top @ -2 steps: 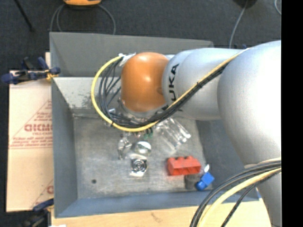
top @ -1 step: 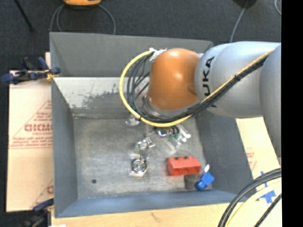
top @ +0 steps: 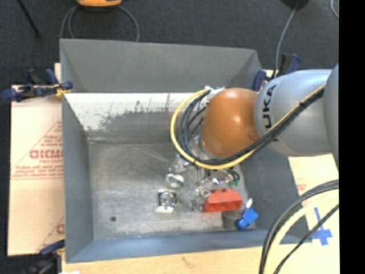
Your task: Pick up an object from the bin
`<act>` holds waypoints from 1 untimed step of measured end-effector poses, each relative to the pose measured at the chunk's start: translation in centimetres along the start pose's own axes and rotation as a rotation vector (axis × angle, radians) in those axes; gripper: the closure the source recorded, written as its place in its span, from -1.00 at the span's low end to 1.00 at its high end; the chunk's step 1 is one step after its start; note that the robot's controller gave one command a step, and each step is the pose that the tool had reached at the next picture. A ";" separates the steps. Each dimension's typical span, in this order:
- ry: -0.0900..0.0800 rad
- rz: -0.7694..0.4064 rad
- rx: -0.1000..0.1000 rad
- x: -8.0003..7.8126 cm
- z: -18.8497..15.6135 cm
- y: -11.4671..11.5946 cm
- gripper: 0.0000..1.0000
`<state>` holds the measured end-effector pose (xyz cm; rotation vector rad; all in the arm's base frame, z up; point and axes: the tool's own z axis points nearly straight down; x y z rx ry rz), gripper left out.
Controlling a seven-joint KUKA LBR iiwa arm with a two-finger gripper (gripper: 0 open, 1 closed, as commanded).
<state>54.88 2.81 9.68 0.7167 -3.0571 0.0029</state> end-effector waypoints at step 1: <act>-0.005 -0.191 0.000 0.4 1.3 2.5 -1.00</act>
Offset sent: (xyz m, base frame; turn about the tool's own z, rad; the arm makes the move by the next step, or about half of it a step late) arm -0.0159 0.0209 -0.0131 -0.1917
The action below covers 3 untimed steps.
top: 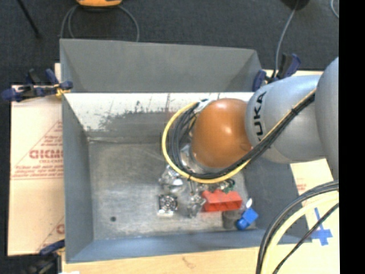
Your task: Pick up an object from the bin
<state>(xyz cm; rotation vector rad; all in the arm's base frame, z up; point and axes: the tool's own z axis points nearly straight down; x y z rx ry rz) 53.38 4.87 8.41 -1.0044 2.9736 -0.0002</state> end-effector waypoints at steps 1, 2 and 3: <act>-0.009 -0.237 0.010 -0.3 0.9 1.4 -1.00; -0.009 -0.997 0.008 -1.0 0.9 1.5 -1.00; 0.004 -0.913 -0.004 -3.3 1.1 1.2 -1.00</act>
Offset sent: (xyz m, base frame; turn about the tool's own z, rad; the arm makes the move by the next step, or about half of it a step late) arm -0.0115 0.0151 -0.0141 -0.2419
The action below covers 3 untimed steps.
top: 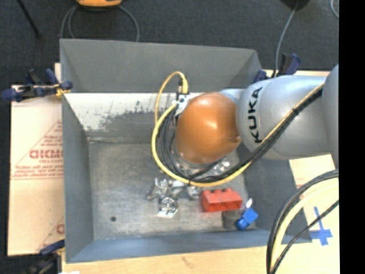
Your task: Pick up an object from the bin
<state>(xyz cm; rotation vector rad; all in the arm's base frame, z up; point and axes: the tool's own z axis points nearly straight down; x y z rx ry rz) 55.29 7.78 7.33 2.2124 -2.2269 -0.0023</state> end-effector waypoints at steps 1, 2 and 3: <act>-0.005 0.006 0.011 -0.2 -0.3 -0.3 1.00; 0.003 -0.191 0.002 -0.8 -0.2 -0.7 1.00; 0.002 -0.401 -0.003 -1.3 -0.1 -1.6 1.00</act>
Offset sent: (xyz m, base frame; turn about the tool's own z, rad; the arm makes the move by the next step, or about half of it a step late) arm 0.0000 0.0000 0.0000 0.0000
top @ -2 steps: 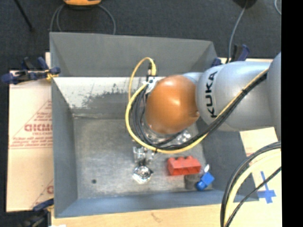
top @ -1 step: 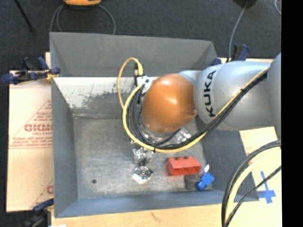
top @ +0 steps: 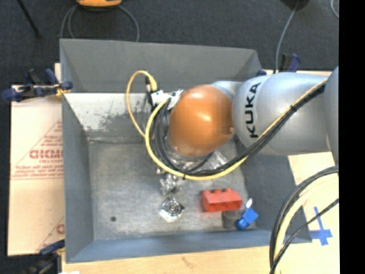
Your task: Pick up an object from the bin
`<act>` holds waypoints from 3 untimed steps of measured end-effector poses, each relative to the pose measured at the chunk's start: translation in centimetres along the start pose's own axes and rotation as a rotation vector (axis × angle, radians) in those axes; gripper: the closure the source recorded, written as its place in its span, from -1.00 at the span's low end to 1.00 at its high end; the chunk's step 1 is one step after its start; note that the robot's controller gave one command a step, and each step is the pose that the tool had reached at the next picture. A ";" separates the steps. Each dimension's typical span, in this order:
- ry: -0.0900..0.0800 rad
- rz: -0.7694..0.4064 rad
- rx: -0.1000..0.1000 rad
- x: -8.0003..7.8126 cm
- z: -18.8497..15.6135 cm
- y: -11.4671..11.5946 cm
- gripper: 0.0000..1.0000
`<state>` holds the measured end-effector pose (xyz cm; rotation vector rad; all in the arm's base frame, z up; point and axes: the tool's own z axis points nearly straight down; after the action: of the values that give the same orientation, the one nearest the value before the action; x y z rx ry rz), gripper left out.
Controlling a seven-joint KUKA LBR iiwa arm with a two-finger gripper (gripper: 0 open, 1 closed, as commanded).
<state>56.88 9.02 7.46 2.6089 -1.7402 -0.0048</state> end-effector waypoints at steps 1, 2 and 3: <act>0.003 -0.386 0.011 1.8 -6.7 2.1 1.00; -0.002 -0.047 0.005 2.5 -5.8 7.1 1.00; -0.003 -0.047 0.007 2.5 -5.8 6.9 -1.00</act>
Offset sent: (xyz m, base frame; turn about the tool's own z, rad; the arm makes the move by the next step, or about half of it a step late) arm -0.0138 -0.0233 0.0652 -0.3910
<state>51.45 4.10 13.34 2.6551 -1.6825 -0.0024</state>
